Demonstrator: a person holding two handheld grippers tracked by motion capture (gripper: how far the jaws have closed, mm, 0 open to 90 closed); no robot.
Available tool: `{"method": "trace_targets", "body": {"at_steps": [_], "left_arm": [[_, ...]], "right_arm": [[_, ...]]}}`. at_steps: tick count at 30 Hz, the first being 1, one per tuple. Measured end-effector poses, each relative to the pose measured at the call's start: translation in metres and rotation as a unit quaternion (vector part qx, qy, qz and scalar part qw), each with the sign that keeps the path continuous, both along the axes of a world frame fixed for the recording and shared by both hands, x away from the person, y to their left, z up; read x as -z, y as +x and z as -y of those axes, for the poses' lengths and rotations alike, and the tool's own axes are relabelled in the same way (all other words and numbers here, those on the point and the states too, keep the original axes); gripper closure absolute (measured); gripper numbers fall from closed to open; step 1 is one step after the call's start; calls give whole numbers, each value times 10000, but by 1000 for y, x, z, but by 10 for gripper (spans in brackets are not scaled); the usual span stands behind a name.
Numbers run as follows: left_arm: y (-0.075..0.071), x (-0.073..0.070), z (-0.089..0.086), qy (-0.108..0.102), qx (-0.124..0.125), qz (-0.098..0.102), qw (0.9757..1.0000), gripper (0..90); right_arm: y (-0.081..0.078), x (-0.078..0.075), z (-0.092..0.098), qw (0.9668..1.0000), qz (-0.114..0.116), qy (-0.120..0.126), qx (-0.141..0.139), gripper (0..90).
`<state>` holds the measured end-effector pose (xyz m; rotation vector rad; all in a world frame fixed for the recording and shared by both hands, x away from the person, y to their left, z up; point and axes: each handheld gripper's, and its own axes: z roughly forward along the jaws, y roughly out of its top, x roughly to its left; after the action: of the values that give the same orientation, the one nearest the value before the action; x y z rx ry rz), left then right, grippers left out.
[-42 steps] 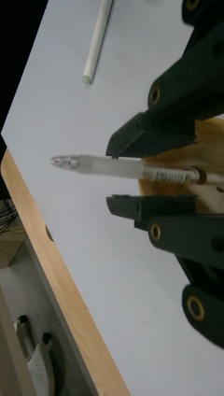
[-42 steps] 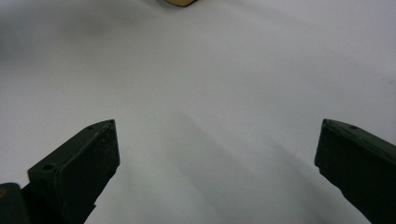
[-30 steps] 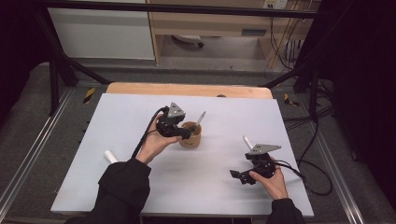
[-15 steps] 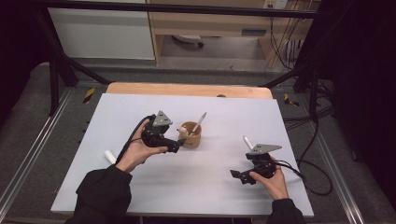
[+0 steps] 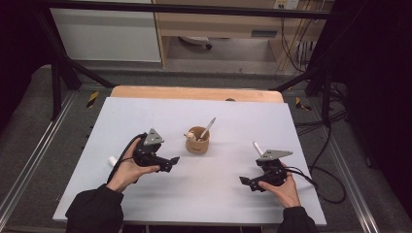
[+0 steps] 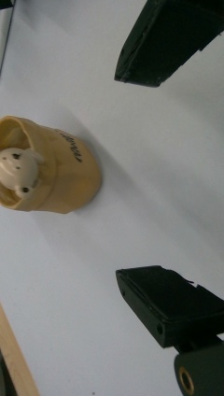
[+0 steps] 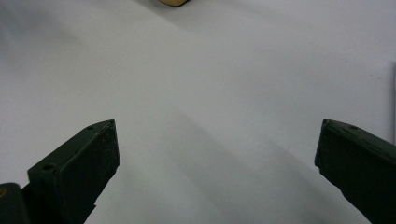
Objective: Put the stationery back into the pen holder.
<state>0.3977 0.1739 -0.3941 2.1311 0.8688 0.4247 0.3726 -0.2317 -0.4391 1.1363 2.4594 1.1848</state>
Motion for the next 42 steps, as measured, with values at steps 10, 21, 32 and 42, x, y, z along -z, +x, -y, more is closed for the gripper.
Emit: {"method": "trace_targets", "body": {"at_steps": [10, 21, 32, 42], "left_arm": [[-19, 25, -30, -107, -136, -77, 9998, 55], [-29, 36, -53, -127, -349, -110, 9993, 55], [-35, 44, -64, -63, -380, -153, 9991, 55], [-35, 51, -65, 57, -318, -212, 9993, 55]], "right_arm": [[3, -5, 3, 9995, -21, -149, 284, 7], [16, -22, 22, 9959, 81, -440, 789, 68], [24, -11, 35, 9927, -39, -555, 1071, 300], [23, -2, 47, 9909, -55, -552, 1226, 481]]}}
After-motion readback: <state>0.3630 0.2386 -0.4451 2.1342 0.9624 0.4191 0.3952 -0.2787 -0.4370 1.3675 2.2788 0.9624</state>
